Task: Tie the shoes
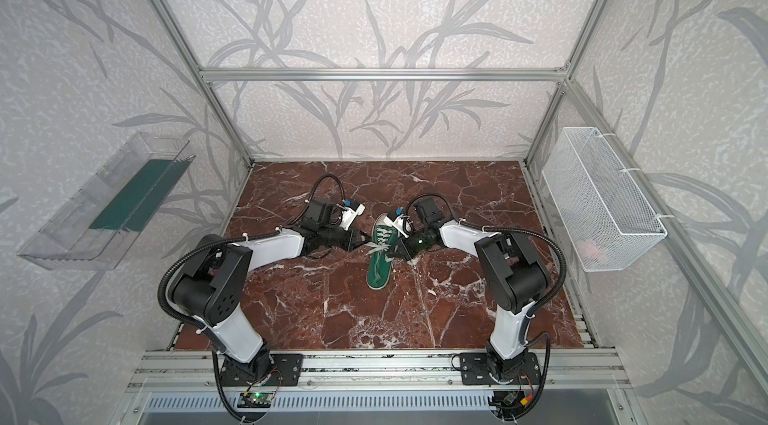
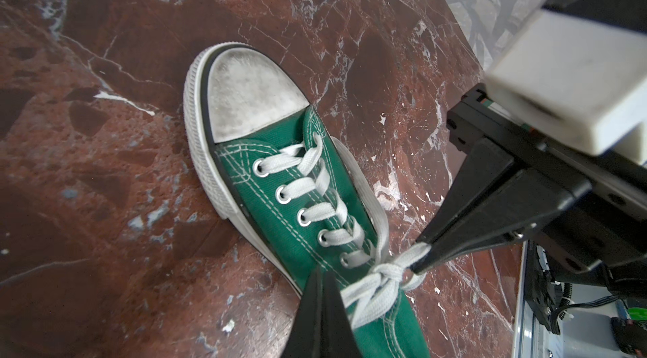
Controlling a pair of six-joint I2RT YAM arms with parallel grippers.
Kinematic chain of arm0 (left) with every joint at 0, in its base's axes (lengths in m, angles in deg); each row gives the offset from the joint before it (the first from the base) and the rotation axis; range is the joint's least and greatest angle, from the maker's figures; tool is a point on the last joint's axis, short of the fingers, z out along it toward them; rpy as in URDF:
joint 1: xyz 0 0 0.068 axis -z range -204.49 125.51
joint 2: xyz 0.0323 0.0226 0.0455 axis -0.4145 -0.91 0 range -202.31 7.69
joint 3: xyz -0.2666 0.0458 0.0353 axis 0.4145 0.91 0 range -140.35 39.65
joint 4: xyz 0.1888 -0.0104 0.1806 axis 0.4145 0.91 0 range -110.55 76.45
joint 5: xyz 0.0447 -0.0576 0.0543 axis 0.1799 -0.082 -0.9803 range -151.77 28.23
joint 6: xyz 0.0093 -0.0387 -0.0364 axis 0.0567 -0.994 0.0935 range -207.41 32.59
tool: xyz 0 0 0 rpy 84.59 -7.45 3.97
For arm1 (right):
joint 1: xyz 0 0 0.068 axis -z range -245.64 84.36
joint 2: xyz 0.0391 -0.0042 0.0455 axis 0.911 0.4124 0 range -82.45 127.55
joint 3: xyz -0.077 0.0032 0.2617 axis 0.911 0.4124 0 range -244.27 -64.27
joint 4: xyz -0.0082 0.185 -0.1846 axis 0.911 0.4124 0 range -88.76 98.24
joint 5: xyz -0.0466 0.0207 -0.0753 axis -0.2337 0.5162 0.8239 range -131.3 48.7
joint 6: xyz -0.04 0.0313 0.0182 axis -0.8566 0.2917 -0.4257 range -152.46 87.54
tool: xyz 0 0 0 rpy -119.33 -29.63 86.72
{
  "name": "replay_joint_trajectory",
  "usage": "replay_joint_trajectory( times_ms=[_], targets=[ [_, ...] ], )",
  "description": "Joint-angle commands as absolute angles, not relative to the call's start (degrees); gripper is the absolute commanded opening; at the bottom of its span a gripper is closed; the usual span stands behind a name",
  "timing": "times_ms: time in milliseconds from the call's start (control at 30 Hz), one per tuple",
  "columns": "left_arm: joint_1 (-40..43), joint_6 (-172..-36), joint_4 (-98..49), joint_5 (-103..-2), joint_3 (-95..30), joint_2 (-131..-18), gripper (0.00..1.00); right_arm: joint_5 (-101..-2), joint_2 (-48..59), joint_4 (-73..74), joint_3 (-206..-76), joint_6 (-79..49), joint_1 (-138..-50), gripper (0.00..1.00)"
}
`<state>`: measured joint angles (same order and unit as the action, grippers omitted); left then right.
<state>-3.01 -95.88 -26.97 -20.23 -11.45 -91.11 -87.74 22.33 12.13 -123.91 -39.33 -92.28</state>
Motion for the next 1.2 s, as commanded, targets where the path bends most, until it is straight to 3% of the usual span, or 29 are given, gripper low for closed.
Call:
replay_joint_trajectory(
  times_ms=[0, 733, 1067, 1100, 1133, 1167],
  targets=[
    [-4.25, -94.24, -26.17, -22.40, -13.17, -91.45, 0.00, -87.18, 20.65, 13.28, -122.57, -38.97, -92.29, 0.00],
    [-7.70, -96.50, -30.13, -22.04, -13.28, -94.24, 0.00, -86.56, 21.00, 13.27, -119.79, -38.20, -91.48, 0.00],
    [-7.44, -99.42, -33.73, -18.52, -11.75, -93.67, 0.00, -86.88, 22.32, 21.87, -125.88, -41.16, -92.33, 0.00],
    [-7.44, -101.01, -37.21, -17.67, -10.65, -93.46, 0.00, -86.92, 22.40, 22.55, -126.55, -41.08, -92.44, 0.05],
    [-7.36, -102.88, -40.98, -16.62, -9.30, -93.28, 0.02, -86.62, 22.34, 23.09, -127.16, -40.78, -92.43, 0.17],
    [-7.35, -104.67, -44.25, -16.11, -8.16, -93.05, 0.12, -86.23, 22.11, 23.14, -127.37, -40.47, -92.41, 0.29]
  ],
)
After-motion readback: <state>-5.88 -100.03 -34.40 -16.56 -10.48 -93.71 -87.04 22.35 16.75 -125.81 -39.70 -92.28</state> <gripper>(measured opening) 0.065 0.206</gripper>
